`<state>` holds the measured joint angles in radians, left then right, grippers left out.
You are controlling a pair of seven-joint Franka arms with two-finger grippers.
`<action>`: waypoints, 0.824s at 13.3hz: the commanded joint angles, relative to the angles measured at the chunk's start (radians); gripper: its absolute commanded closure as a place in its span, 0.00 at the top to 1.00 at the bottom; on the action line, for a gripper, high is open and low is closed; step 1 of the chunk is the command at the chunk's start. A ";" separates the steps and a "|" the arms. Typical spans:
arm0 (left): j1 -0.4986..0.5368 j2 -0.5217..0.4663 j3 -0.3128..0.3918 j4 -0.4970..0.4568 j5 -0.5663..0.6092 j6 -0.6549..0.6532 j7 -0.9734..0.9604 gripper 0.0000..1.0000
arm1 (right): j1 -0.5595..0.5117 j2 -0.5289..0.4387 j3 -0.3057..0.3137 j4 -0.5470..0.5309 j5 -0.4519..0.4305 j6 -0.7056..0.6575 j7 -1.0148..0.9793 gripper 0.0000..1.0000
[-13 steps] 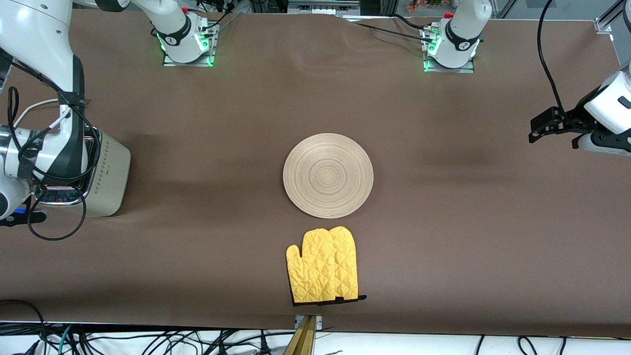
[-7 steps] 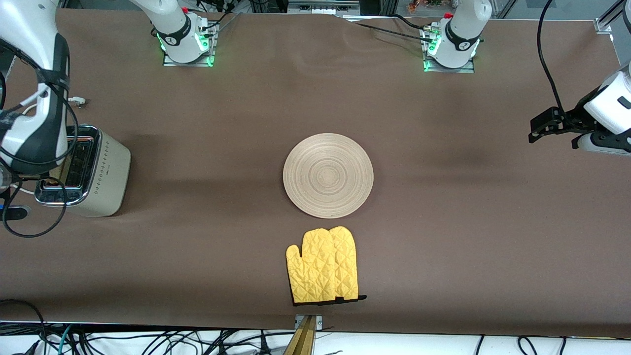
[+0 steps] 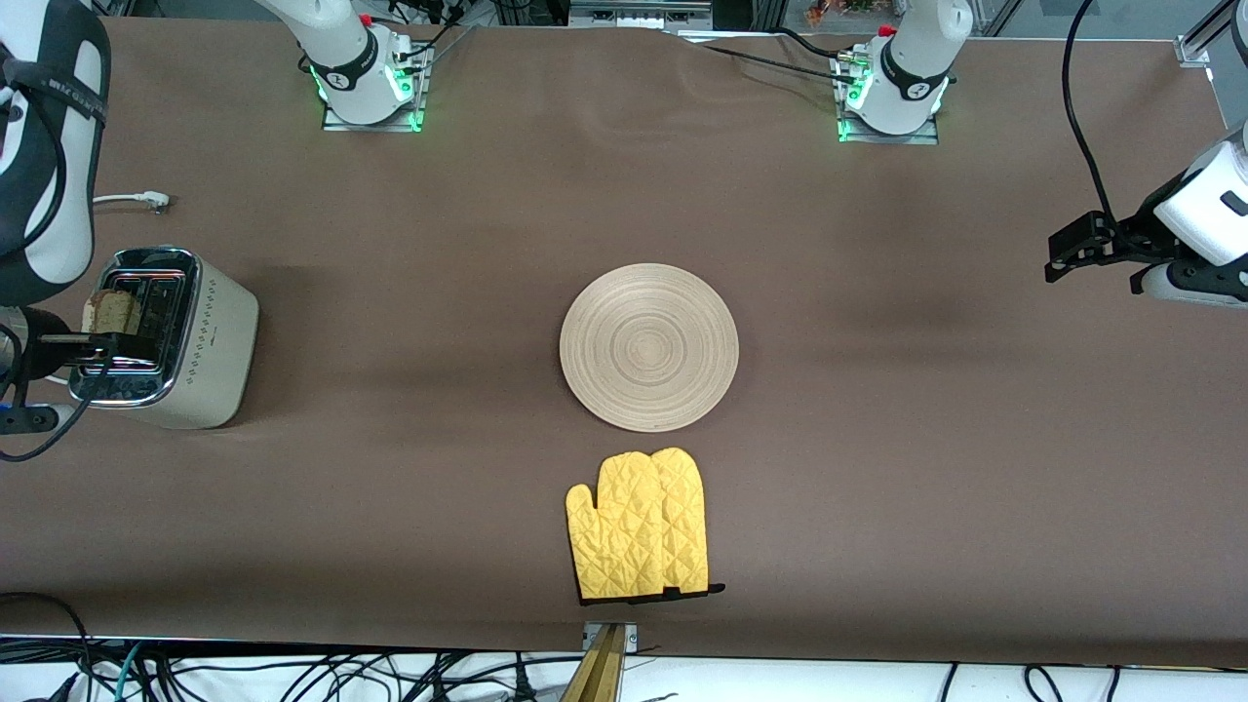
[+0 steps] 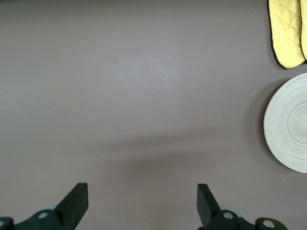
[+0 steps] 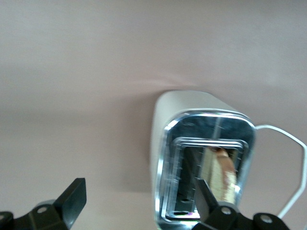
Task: Move plate and put bread in toaster
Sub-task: 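Lower the bread into the toaster slot and open the right gripper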
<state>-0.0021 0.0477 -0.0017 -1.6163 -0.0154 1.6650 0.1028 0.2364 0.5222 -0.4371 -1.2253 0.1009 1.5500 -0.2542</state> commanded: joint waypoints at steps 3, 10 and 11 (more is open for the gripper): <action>0.004 0.011 -0.003 0.030 -0.006 -0.027 0.017 1.00 | 0.073 -0.037 0.000 -0.011 0.036 -0.053 -0.005 1.00; -0.007 0.012 -0.009 0.030 0.041 -0.031 0.017 1.00 | -0.067 -0.237 0.294 -0.181 -0.104 0.142 0.108 1.00; -0.007 0.012 -0.009 0.030 0.043 -0.031 0.017 1.00 | -0.104 -0.266 0.342 -0.204 -0.122 0.144 0.124 1.00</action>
<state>-0.0071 0.0478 -0.0060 -1.6162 0.0006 1.6569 0.1039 0.1898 0.3541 -0.1817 -1.3151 0.0171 1.6480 -0.1722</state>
